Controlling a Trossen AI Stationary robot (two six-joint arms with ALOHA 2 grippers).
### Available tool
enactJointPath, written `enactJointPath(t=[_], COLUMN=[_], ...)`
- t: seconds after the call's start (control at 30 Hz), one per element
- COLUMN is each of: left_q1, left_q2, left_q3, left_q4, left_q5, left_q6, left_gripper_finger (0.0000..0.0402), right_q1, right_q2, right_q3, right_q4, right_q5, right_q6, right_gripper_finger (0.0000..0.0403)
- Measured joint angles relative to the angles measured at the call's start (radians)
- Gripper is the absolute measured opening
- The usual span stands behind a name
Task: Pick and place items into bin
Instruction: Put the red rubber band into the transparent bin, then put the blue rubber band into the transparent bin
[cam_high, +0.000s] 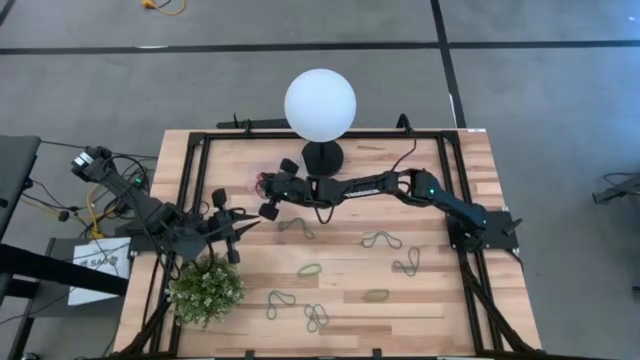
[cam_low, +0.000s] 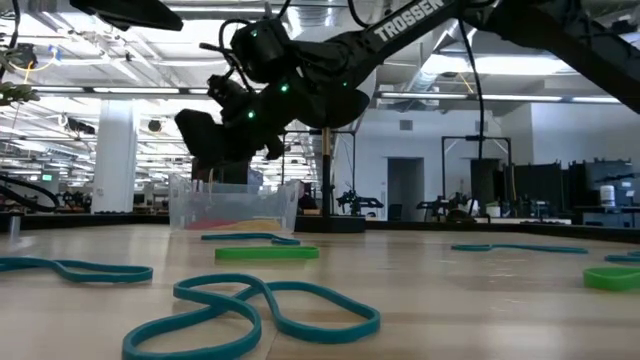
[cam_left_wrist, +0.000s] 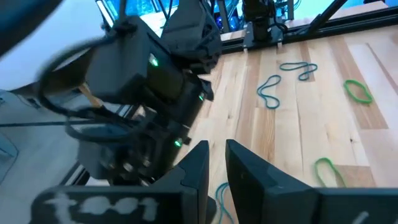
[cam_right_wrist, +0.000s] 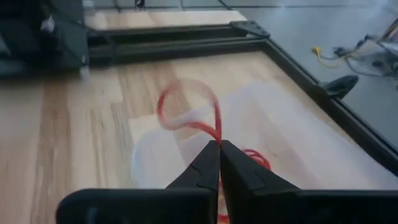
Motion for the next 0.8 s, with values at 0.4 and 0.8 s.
enactJointPath(t=[0.4,0.8], left_q1=[0.000,0.000], left_q2=[0.000,0.000], left_q3=[0.000,0.000], left_q4=[-0.047,-0.065], left_q5=[0.001,0.002], left_q6=[-0.062,-0.066], left_gripper_finger=[0.0046,0.0046], right_q1=[0.013,0.066], right_q2=[-0.001,-0.001], right_q3=[0.081,0.196], right_q4=[-0.112,-0.392], right_q5=[-0.042,-0.044], right_q6=[0.013,0.002], right_gripper_finger=[0.0069,0.0077])
